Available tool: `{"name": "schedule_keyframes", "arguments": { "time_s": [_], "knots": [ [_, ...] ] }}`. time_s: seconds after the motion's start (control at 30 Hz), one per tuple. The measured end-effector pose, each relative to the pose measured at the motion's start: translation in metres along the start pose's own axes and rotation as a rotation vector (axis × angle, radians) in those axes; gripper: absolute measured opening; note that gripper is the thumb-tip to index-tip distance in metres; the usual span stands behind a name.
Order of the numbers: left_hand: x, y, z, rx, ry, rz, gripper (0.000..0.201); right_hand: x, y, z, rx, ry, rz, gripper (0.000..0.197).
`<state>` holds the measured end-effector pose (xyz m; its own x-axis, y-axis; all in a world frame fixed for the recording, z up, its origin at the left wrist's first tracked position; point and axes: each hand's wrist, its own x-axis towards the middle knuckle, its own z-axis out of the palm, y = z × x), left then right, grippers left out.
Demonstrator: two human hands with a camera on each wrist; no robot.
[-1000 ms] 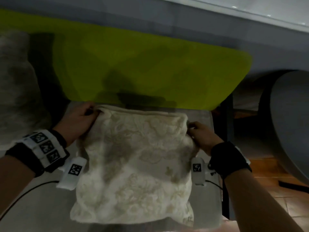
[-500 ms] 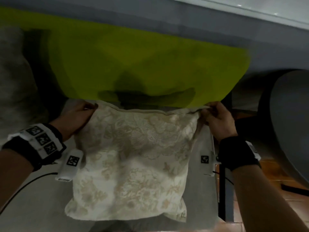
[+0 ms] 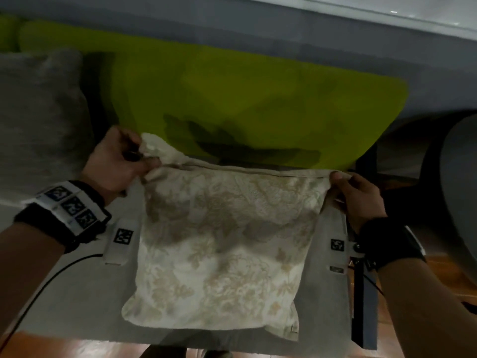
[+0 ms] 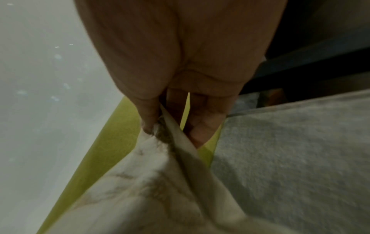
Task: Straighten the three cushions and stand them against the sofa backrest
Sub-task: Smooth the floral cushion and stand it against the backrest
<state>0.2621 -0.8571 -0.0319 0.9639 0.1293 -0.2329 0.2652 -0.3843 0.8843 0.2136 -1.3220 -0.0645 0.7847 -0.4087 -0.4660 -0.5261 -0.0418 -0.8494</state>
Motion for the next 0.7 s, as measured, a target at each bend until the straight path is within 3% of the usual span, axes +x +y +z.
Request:
{"name": "schedule_keyframes", "arguments": {
  "time_s": [0.13, 0.2, 0.23, 0.27, 0.33, 0.4, 0.5, 0.57, 0.63, 0.7],
  "knots": [
    [0.002, -0.005, -0.002, 0.039, 0.011, -0.162, 0.057, -0.013, 0.001, 0.012, 0.142, -0.217, 0.25, 0.015],
    [0.002, -0.006, 0.003, -0.076, -0.052, -0.257, 0.02, -0.017, 0.004, 0.015, 0.112, -0.295, 0.283, 0.008],
    [-0.001, -0.004, 0.004, -0.091, -0.085, -0.302, 0.003, -0.02, 0.003, 0.017, 0.091, -0.319, 0.275, 0.015],
    [0.0, -0.007, 0.004, -0.06, -0.116, -0.311, 0.011, -0.021, 0.002, 0.018, 0.076, -0.324, 0.26, 0.029],
    [0.0, -0.016, 0.004, 0.004, -0.157, -0.303, 0.017, -0.021, 0.002, 0.022, 0.091, -0.271, 0.224, 0.043],
    [0.002, -0.025, 0.002, 0.024, -0.144, -0.317, 0.017, -0.019, 0.001, 0.023, 0.001, -0.171, 0.172, 0.022],
    [0.001, -0.023, 0.006, 0.044, 0.032, -0.272, 0.013, -0.018, -0.003, 0.023, -0.77, -0.054, -0.091, 0.022],
    [0.0, -0.025, 0.011, 0.148, 0.12, -0.212, 0.023, -0.025, -0.004, 0.025, -1.075, -0.05, -0.269, 0.028],
    [-0.001, -0.029, 0.013, 0.183, 0.138, -0.268, 0.041, -0.033, -0.002, 0.025, -1.014, -0.004, -0.281, 0.028],
    [-0.003, -0.033, 0.014, 0.016, 0.049, -0.411, 0.056, -0.028, 0.006, 0.021, -0.843, 0.071, -0.226, 0.031]
  ]
}}
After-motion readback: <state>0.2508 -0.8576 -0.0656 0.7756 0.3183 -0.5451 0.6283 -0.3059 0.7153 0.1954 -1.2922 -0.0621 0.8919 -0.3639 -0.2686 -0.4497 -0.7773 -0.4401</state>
